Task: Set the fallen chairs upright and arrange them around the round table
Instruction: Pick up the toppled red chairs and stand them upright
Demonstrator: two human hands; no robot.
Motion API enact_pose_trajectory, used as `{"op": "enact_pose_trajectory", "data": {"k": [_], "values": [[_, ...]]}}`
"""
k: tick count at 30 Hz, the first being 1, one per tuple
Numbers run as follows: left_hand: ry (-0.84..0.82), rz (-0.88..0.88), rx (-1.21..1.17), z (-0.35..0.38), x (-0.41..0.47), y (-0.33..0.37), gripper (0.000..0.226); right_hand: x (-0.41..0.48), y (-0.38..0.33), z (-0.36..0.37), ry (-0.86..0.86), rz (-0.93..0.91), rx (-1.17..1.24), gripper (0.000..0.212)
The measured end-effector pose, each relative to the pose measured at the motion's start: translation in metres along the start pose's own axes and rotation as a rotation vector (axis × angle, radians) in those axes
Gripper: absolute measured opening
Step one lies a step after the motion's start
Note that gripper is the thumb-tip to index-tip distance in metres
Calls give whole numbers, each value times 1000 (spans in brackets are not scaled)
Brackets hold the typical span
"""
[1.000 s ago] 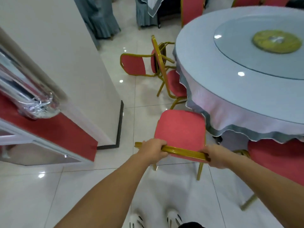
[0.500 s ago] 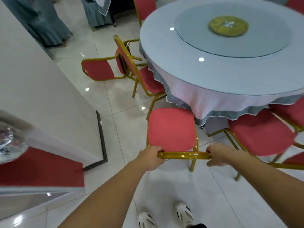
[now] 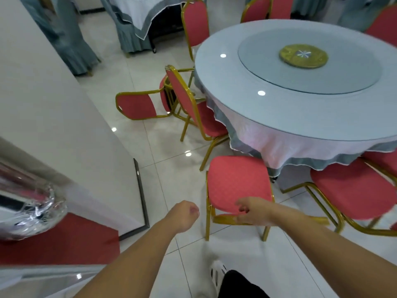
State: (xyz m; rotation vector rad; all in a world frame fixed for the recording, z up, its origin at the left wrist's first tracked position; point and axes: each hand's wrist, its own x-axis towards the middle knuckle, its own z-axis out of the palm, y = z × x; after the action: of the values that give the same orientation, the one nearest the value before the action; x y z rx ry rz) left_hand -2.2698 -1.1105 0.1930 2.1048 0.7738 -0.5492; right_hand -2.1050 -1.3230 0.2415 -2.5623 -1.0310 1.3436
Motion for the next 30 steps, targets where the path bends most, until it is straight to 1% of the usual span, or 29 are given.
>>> {"op": "enact_pose_trajectory", "data": {"k": [1,4,5,7,11,15,20,23,26,28,30], "values": [[4,-15,-15,-9,0,-7,29,11,-12,-1,3,-27,-4,54],[34,-44,-52,-37,5,-25,28,45,-44,-10,-15,-79,-43,36],[59,-48,-59,-48,8,-29,29,58,-54,-15,-15,-89,-59,34],[124,-60,-87,-76,14,-36,30,87,-74,-32,17,-105,-68,39],[298,-81,-142,-134,19,-42,30,146,-121,-69,144,-161,-47,52],[466,-74,-63,-176,29,-41,39,181,-177,-102,264,-222,-123,54],[630,-76,-72,-215,46,-42,49,206,-237,-131,375,-233,-274,50],[655,-116,-42,-237,62,-41,52,220,-270,-151,430,-253,-339,49],[649,-118,-40,-257,80,-41,55,234,-299,-170,472,-251,-329,49],[644,-85,-78,-271,94,-41,56,244,-316,-184,510,-252,-324,50],[651,-70,-175,-281,103,-42,55,249,-326,-194,526,-253,-315,49]]}}
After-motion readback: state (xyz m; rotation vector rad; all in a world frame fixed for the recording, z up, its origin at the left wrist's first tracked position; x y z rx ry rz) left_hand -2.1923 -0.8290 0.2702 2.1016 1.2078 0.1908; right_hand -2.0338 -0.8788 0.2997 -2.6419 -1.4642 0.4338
